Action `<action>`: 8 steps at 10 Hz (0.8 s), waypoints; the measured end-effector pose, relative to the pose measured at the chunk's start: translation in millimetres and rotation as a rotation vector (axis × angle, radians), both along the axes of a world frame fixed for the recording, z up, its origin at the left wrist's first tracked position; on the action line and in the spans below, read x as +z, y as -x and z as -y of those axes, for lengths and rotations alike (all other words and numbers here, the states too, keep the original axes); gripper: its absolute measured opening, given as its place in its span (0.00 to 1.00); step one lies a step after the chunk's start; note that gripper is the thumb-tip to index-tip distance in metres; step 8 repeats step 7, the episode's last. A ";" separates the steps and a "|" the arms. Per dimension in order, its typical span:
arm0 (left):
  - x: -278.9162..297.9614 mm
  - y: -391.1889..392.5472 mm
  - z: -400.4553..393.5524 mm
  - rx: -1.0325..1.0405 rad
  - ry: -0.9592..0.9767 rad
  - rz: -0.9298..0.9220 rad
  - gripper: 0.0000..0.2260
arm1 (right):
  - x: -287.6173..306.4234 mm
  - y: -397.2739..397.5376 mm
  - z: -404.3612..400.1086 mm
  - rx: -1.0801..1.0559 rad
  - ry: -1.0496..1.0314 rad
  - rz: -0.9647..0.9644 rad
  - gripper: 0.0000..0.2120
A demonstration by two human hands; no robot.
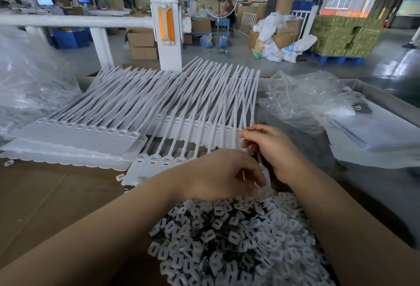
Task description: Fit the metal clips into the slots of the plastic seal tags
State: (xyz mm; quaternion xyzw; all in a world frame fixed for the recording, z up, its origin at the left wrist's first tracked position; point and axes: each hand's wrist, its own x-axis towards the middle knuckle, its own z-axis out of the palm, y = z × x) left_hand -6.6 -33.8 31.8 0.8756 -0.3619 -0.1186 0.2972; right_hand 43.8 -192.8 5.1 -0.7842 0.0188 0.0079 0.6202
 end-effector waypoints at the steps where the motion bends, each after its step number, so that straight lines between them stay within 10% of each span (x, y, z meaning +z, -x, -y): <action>1: -5.4 3.3 5.0 -0.025 -0.040 0.015 0.15 | -0.1 -1.2 -0.3 0.000 -0.029 -0.019 0.05; 8: 1.4 -1.8 -1.2 0.013 0.059 0.145 0.08 | 9.9 2.2 2.8 -0.025 0.209 0.209 0.06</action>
